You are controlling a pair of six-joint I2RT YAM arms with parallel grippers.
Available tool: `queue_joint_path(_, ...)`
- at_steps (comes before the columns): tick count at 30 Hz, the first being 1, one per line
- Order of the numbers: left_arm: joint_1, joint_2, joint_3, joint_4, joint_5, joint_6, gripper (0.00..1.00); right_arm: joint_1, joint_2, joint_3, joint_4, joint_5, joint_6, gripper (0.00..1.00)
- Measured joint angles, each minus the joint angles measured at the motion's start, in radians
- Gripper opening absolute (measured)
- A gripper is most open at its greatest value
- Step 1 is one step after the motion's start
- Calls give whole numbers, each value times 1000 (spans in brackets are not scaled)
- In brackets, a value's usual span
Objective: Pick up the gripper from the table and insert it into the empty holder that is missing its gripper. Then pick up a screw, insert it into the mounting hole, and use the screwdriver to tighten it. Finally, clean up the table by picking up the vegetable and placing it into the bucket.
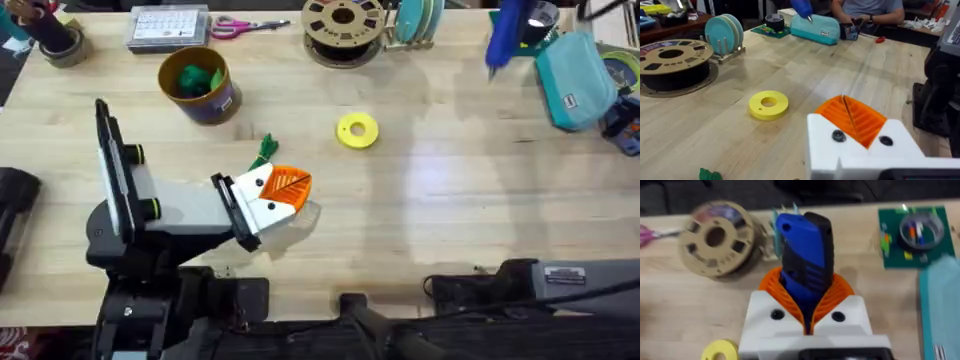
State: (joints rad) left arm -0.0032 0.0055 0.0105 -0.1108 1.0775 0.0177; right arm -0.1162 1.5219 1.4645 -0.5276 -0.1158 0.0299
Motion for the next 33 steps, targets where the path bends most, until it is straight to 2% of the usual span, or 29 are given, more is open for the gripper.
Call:
queue_joint_path(3,0,0,0,0,0,0,4,0,-11,7,120,-82,0,26)
queue_joint_path(4,0,0,0,0,0,0,4,1,-13,7,235,-194,7,26)
queue_joint_path(9,0,0,0,0,0,0,4,24,-13,7,408,-366,49,26)
queue_joint_path(22,0,0,0,0,0,0,4,231,-13,7,728,-595,155,26)
queue_joint_path(27,0,0,0,0,0,0,4,300,-13,8,902,-714,248,26)
queue_joint_path(33,0,0,0,0,0,0,4,377,-13,8,984,-778,354,26)
